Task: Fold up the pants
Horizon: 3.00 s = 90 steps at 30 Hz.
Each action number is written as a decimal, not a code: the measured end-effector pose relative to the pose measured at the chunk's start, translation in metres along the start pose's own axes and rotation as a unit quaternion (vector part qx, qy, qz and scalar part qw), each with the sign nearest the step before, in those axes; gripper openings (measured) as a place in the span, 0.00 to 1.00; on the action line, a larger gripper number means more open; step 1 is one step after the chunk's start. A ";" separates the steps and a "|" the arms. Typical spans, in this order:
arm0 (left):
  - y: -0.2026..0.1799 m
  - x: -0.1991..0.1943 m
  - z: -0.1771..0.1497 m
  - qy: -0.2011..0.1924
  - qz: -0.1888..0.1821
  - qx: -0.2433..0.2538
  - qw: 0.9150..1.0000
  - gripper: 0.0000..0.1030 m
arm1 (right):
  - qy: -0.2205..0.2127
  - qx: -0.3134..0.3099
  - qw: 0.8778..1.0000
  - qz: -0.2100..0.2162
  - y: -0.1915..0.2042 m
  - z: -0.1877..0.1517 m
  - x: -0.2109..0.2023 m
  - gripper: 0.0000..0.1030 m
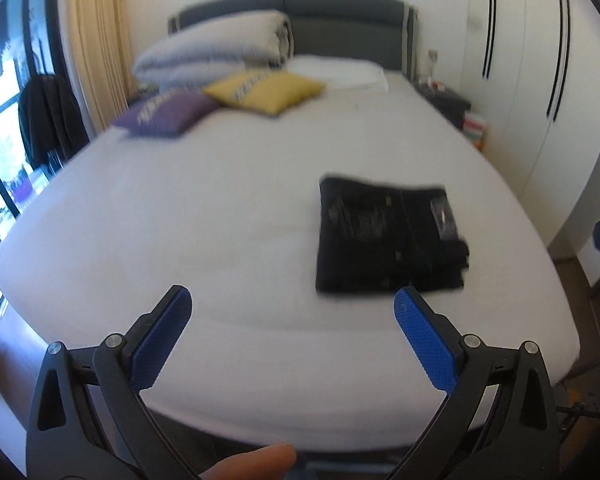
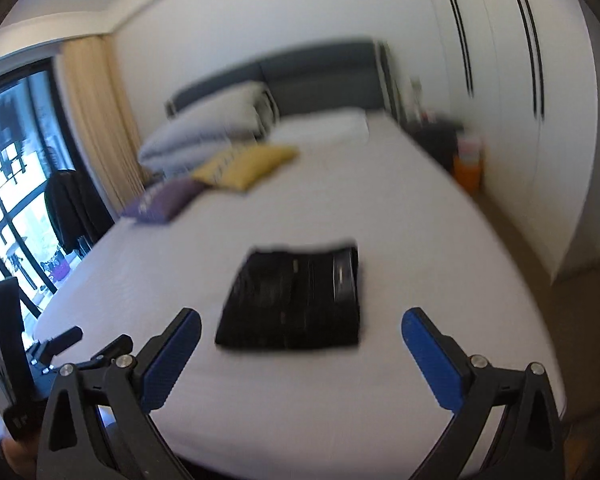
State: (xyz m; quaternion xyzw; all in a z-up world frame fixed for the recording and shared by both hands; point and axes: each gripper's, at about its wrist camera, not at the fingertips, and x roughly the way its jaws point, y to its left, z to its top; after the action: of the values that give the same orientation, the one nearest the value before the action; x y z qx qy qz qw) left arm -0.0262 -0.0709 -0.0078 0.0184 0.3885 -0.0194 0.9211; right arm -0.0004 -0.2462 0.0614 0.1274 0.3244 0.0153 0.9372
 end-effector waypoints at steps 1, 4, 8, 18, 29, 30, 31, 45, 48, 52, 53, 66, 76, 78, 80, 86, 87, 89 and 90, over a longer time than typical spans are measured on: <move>0.000 0.007 -0.005 0.015 -0.002 -0.003 1.000 1.00 | 0.010 0.006 1.000 -0.005 -0.002 -0.006 0.005 1.00; -0.003 0.019 -0.018 0.039 -0.006 -0.007 0.999 1.00 | 0.025 0.005 0.999 -0.021 0.001 -0.016 0.012 1.00; -0.002 0.023 -0.024 0.043 -0.005 -0.003 0.999 1.00 | 0.018 -0.016 0.999 -0.035 0.009 -0.016 0.015 1.00; -0.004 0.031 -0.022 0.050 -0.007 0.001 0.999 1.00 | 0.021 -0.044 0.998 -0.047 0.021 -0.025 0.016 1.00; -0.004 0.038 -0.022 0.058 -0.009 0.006 0.998 1.00 | 0.033 -0.045 0.997 -0.045 0.022 -0.030 0.021 1.00; -0.003 0.037 -0.022 0.058 -0.009 0.006 0.998 1.00 | 0.035 -0.045 0.997 -0.044 0.022 -0.031 0.022 1.00; -0.003 0.037 -0.022 0.058 -0.009 0.006 0.998 1.00 | 0.036 -0.045 0.997 -0.044 0.022 -0.030 0.023 1.00; -0.003 0.045 -0.021 0.066 -0.012 0.008 0.998 1.00 | 0.042 -0.044 0.997 -0.043 0.020 -0.037 0.031 1.00; -0.002 0.046 -0.022 0.068 -0.011 0.008 0.998 1.00 | 0.044 -0.044 0.997 -0.043 0.020 -0.039 0.033 1.00; -0.001 0.048 -0.023 0.070 -0.011 0.007 0.997 1.00 | 0.049 -0.043 0.997 -0.042 0.019 -0.044 0.036 1.00; -0.001 0.049 -0.023 0.071 -0.011 0.007 0.997 1.00 | 0.050 -0.043 0.997 -0.041 0.019 -0.045 0.037 1.00; 0.001 0.052 -0.025 0.074 -0.012 0.005 0.997 1.00 | 0.055 -0.043 0.997 -0.041 0.020 -0.047 0.036 1.00; 0.001 0.052 -0.025 0.074 -0.014 0.004 0.997 1.00 | 0.057 -0.044 0.997 -0.040 0.019 -0.047 0.036 1.00; 0.001 0.052 -0.025 0.074 -0.014 0.005 0.997 1.00 | 0.057 -0.043 0.997 -0.039 0.019 -0.048 0.036 1.00; 0.001 0.051 -0.025 0.074 -0.016 0.004 0.997 1.00 | 0.057 -0.043 0.997 -0.040 0.019 -0.047 0.036 1.00; -0.001 0.051 -0.026 0.074 -0.016 0.005 0.997 1.00 | 0.057 -0.043 0.997 -0.040 0.019 -0.046 0.036 1.00; -0.001 0.051 -0.026 0.074 -0.015 0.005 0.997 1.00 | 0.057 -0.043 0.997 -0.040 0.019 -0.046 0.036 1.00; 0.000 0.051 -0.026 0.074 -0.016 0.004 0.997 1.00 | 0.057 -0.043 0.997 -0.040 0.019 -0.046 0.036 1.00; 0.000 0.051 -0.026 0.074 -0.016 0.004 0.997 1.00 | 0.057 -0.043 0.997 -0.039 0.019 -0.047 0.036 1.00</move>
State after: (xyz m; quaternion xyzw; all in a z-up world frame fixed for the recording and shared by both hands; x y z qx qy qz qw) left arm -0.0094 -0.0711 -0.0628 0.0172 0.4561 -0.0346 0.8891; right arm 0.0000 -0.2131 0.0088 0.0730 0.3814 -0.0006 0.9215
